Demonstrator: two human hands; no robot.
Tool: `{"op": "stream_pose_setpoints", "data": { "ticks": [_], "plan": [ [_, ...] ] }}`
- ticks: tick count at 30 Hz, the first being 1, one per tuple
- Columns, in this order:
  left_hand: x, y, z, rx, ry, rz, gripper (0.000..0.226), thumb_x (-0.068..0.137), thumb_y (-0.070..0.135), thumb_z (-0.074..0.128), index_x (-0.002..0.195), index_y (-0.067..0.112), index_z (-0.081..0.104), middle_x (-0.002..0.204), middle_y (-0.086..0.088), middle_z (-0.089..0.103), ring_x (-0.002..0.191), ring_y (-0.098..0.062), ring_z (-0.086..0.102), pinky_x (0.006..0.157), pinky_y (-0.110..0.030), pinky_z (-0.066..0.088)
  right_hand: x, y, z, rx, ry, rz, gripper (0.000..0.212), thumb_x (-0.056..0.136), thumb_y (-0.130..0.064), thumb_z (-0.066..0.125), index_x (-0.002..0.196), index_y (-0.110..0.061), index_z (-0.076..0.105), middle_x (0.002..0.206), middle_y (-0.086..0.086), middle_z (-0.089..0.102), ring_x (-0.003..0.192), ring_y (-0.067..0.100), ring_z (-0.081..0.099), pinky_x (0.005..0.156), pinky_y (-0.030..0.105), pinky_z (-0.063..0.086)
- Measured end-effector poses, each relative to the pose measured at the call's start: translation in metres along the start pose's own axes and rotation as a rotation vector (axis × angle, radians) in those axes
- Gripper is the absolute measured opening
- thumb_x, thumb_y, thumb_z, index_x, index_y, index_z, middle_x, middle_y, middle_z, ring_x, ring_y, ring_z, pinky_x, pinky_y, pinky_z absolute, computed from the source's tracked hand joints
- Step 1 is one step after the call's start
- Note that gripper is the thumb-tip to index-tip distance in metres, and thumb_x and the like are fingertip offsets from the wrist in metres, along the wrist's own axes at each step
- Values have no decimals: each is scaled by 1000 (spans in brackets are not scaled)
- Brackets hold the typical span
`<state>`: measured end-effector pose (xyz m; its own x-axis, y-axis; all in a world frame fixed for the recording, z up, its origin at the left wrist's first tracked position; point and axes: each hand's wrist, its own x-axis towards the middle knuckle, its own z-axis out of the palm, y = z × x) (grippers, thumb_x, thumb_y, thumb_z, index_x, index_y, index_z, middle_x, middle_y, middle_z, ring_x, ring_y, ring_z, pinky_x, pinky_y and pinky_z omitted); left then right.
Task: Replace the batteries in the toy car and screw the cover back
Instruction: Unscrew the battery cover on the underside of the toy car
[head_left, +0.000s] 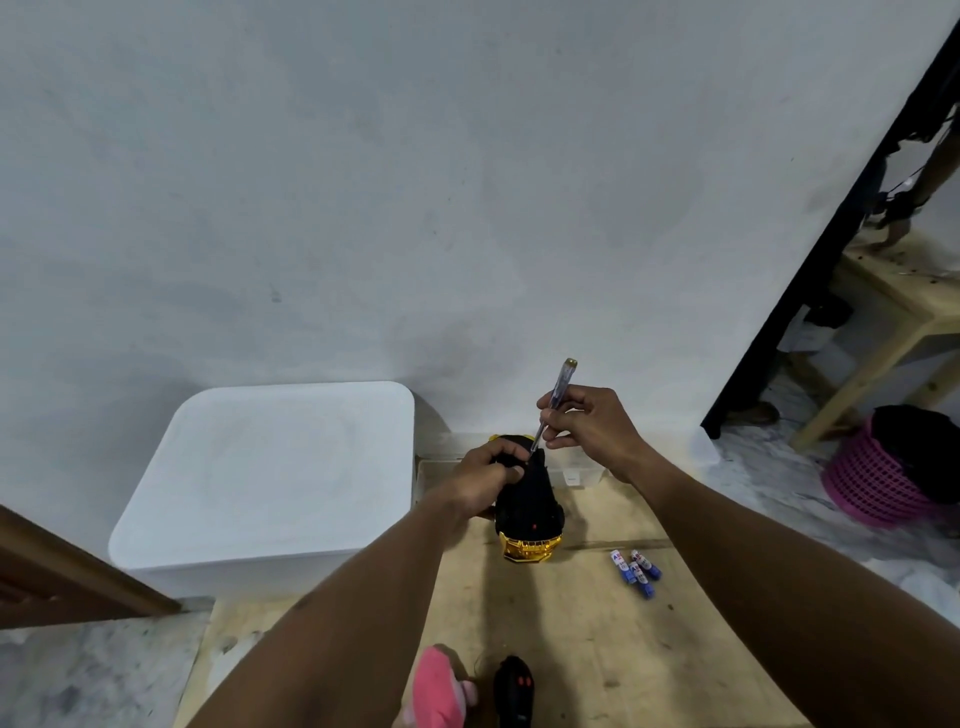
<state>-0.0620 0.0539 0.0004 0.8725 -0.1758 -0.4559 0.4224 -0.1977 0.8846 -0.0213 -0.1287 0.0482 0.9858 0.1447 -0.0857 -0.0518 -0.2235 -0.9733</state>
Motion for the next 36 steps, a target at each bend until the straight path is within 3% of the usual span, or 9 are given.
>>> {"op": "stream_pose_setpoints", "data": {
  "ticks": [6, 17, 28, 36],
  "plan": [
    [1, 1, 0, -6, 4, 1, 24, 94, 12, 53, 97, 32, 65, 101, -4, 65, 87, -21, 60, 65, -30, 50, -1, -2, 1, -43, 9, -41, 9, 88, 0, 69, 95, -5, 72, 79, 14, 67, 69, 24, 69, 76, 45, 62],
    [-1, 3, 3, -5, -15, -9, 25, 95, 11, 54, 106, 30, 65, 114, -8, 66, 105, -27, 62, 82, -42, 56, -6, -7, -1, -105, -12, -81, 8, 88, -1, 69, 90, -8, 72, 78, 12, 68, 68, 24, 71, 74, 44, 63],
    [-5, 5, 3, -31, 8, -1, 24, 93, 10, 55, 99, 30, 66, 104, -5, 66, 91, -22, 61, 65, -32, 53, -9, -9, 5, -167, 10, -179, 2, 85, -4, 73, 87, -5, 72, 76, 17, 70, 68, 33, 73, 73, 48, 63],
    [-9, 9, -1, -43, 16, 3, 25, 95, 10, 55, 107, 29, 65, 117, -10, 65, 102, -27, 62, 74, -37, 56, -9, -11, 13, -219, 45, -257, 5, 85, -4, 72, 87, -9, 71, 74, 10, 69, 62, 23, 71, 71, 44, 63]
  ]
}}
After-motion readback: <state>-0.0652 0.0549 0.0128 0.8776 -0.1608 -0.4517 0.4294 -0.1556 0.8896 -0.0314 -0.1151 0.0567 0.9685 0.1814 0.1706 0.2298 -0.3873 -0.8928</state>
